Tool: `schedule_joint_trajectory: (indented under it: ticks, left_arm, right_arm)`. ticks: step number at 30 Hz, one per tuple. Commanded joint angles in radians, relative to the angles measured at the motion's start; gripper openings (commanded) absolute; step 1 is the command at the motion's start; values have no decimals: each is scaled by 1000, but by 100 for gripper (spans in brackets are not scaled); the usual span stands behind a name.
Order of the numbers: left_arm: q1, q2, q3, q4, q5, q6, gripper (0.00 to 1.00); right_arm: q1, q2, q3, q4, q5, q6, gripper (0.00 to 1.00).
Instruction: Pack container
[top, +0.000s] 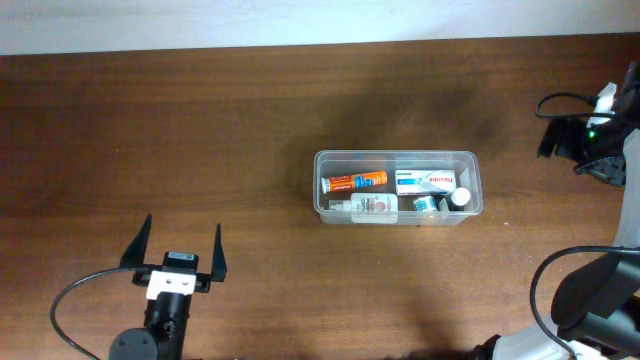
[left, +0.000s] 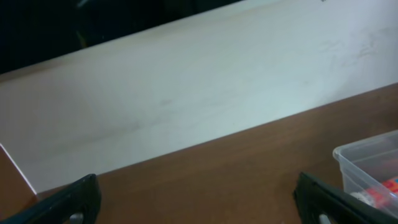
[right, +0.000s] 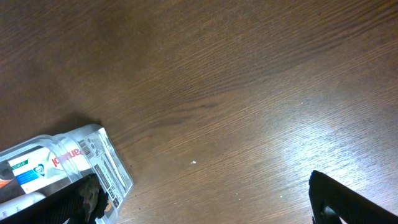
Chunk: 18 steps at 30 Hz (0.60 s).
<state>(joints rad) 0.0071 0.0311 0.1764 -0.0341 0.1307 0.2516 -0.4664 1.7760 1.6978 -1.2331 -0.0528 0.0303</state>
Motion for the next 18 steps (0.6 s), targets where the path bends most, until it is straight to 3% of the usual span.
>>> schedule_joint_trajectory:
  ticks: [1, 18]
  left_arm:
    - [2, -26, -50, 40, 11, 11, 99]
    - [2, -26, -168, 23, 11, 11, 99]
  right_arm:
    - [-5, 0, -4, -1, -2, 12, 98]
    - [-5, 0, -4, -1, -2, 12, 98]
